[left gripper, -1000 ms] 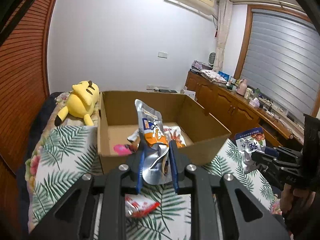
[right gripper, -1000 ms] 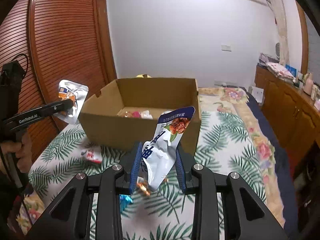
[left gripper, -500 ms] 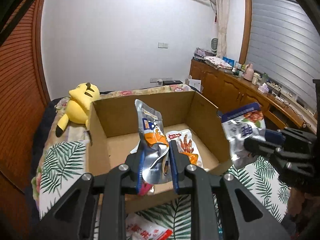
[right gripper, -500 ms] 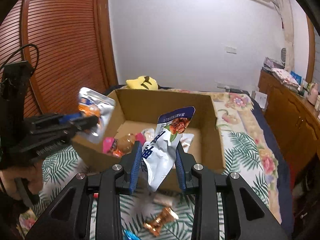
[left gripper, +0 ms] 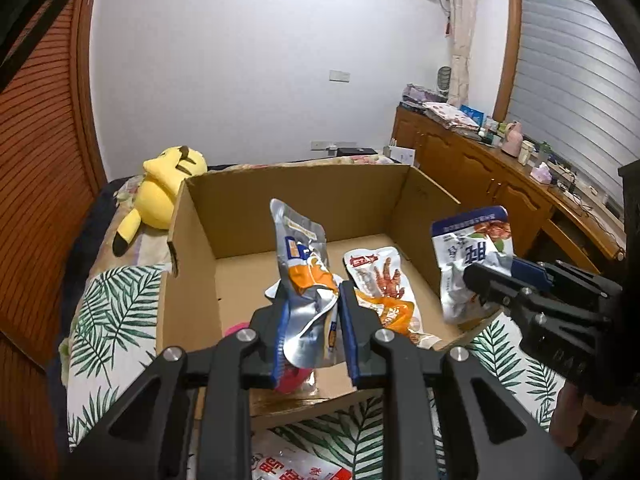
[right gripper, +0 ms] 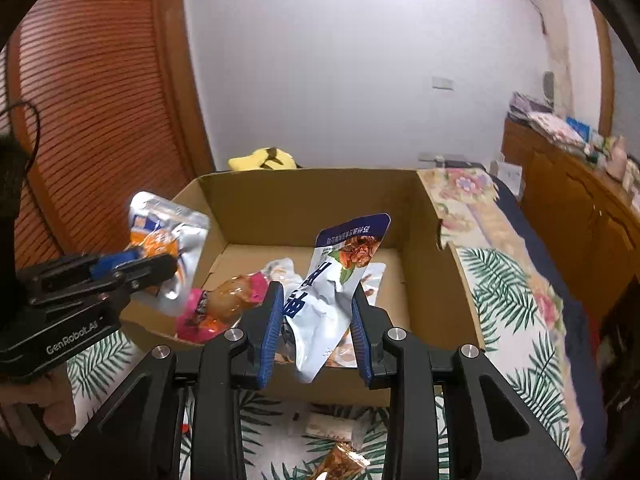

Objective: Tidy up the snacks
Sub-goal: 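Open both grippers to drop the pouches into the box, then move both grippers back over the snacks on the bedspread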

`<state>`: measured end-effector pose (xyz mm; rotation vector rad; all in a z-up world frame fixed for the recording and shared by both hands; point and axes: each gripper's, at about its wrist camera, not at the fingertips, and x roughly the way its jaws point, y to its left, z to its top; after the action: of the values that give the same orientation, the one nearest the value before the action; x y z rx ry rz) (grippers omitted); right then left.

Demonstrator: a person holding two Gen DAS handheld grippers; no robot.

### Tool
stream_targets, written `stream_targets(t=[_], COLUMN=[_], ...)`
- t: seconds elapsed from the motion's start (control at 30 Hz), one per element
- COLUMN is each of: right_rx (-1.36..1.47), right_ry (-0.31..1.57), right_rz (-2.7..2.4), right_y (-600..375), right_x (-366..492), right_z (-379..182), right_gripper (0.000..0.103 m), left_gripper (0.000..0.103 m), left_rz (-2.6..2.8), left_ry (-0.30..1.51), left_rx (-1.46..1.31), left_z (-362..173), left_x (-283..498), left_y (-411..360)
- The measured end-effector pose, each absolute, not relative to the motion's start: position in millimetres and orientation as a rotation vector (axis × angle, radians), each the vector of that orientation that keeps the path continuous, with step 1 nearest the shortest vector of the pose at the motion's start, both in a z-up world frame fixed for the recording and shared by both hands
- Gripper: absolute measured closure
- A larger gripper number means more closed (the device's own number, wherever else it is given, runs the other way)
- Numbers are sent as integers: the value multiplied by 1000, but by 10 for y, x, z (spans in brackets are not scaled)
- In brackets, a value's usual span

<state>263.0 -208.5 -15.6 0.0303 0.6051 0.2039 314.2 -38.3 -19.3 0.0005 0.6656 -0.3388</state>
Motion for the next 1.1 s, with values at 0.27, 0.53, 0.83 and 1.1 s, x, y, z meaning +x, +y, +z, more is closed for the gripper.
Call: stream_targets(t=[0.27, 0.53, 0.83, 1.1], right_rx=[60, 66, 46, 19], right_ry=[604, 526, 485, 553], right_rz=[212, 266, 311, 326], right_y=[-2178, -2239, -2255, -2185], right_x=[2707, 2363, 1674, 1351], right_z=[-179, -36, -111, -495], right_gripper=[56, 56, 56, 54], left_gripper=[48, 26, 13, 12], left_rz=[-341, -348, -388, -425], left_ry=[641, 588, 520, 515], left_rx=[-6, -10, 9, 42], left_z=[-202, -61, 91, -6], left_x=[3056, 2832, 2460, 2094], left_y=[-315, -148, 57, 78])
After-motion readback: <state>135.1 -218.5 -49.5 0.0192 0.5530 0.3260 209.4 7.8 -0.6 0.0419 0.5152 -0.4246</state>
